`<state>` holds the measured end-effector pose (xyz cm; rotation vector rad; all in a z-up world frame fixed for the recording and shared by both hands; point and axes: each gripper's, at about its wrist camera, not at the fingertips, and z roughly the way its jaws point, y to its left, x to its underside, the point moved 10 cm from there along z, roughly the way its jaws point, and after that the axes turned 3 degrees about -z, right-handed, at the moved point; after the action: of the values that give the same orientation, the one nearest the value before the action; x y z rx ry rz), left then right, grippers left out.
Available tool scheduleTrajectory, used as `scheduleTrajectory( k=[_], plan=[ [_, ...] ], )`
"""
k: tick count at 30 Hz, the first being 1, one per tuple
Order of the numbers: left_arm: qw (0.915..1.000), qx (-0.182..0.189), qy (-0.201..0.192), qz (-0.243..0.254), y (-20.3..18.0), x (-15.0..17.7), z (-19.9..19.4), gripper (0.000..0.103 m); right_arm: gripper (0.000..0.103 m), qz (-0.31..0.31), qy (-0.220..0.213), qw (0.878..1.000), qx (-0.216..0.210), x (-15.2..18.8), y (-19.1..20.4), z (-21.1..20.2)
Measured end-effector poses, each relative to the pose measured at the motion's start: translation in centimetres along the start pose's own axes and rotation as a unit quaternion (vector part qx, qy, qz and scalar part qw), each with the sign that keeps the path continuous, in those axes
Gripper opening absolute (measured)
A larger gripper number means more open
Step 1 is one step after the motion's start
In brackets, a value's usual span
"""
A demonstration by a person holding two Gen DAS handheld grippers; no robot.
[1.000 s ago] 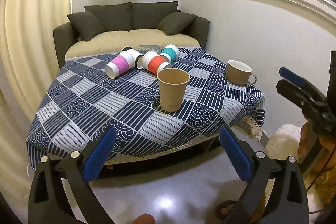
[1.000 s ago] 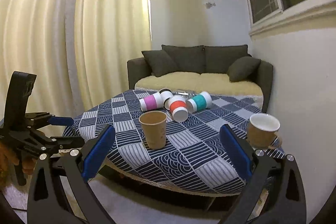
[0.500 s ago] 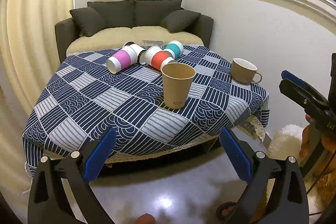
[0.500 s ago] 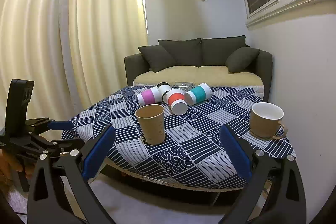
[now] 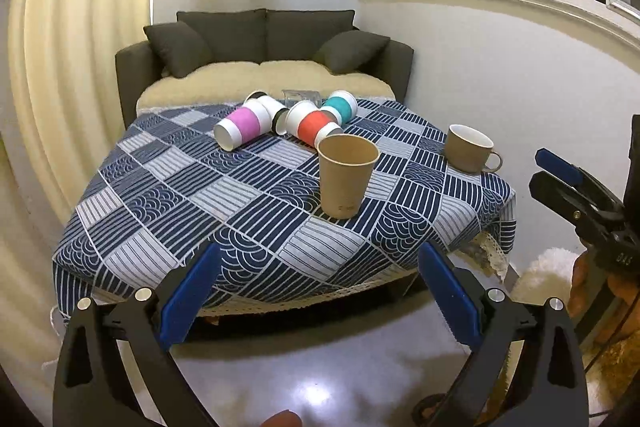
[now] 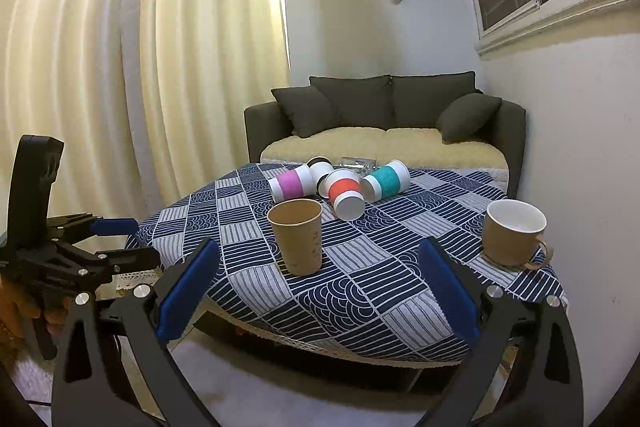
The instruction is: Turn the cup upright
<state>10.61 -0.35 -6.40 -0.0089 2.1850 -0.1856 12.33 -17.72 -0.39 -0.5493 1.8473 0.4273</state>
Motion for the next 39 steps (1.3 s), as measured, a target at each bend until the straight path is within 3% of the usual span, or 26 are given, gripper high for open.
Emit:
scheduleTrajectory(
  k=[39],
  plan=[
    [1.0,-0.007,-0.002,-0.004,0.21,0.12,-0.11,0.096,0.098,0.006,0.007,1.0,-0.003,0.42,-0.13,0.13]
  ],
)
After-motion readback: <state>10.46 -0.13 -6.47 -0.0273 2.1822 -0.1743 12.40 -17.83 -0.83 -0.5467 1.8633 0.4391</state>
